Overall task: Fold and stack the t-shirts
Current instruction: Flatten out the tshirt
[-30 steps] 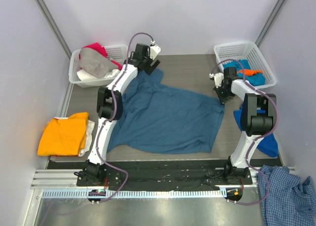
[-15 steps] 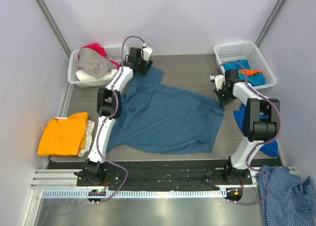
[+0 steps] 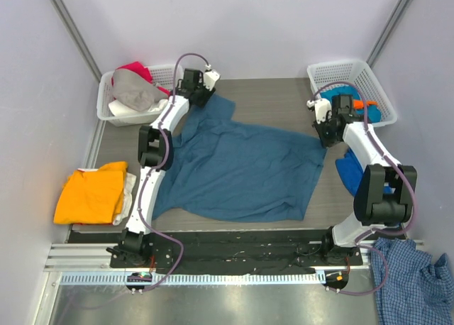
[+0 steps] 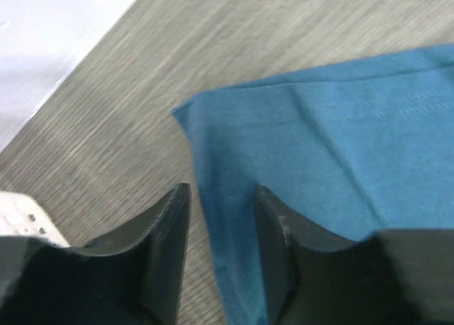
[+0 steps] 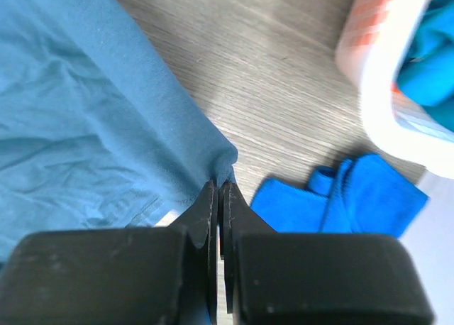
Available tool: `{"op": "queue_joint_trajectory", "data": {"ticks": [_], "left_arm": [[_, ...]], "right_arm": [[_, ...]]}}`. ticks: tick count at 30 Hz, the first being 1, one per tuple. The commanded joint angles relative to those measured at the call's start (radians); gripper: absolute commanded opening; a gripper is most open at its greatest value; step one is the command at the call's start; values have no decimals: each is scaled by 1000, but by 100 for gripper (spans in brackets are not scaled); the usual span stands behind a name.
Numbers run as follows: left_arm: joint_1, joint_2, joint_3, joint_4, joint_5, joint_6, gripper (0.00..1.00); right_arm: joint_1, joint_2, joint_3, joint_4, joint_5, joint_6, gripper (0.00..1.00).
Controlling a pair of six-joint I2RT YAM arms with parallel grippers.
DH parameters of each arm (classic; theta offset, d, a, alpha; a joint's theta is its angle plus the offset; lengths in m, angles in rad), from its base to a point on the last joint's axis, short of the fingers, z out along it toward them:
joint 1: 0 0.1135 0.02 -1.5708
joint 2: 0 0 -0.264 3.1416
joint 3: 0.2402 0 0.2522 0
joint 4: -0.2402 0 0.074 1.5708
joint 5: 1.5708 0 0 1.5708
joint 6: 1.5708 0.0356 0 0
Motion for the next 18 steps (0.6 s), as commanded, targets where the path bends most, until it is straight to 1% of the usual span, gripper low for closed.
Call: {"op": "queue_joint_trajectory", "data": {"ticks": [1,2,3,5,6,10,13,18], "left_arm": [[-12,-10,-11,-130,38,85,41],[-10,-13,-12,-135,36,91,37],[-10,-15,-15,-139,35,94,29],[-12,-21,-28,-143,26,99,18],[-12,-21,-32,-143,21,99,0],[-15,-45,-72,-101,0,85,0],[-19,-75,-72,-75,-25,64,0],[-39,-156,-74,-55,-106,68,0]], "right_arm": [[2,-96,40,-32,-22,-5,1],[2,-119,40,-29,-22,-5,1],[2,-127,40,-31,-22,-5,1],[3,-145,35,-34,-23,-5,1],[3,-156,34,-35,-20,-5,1],[3,-170,23,-42,-12,-8,1],[3,-173,3,-42,-2,-13,1],[3,-162,-18,-23,35,-16,1]]}}
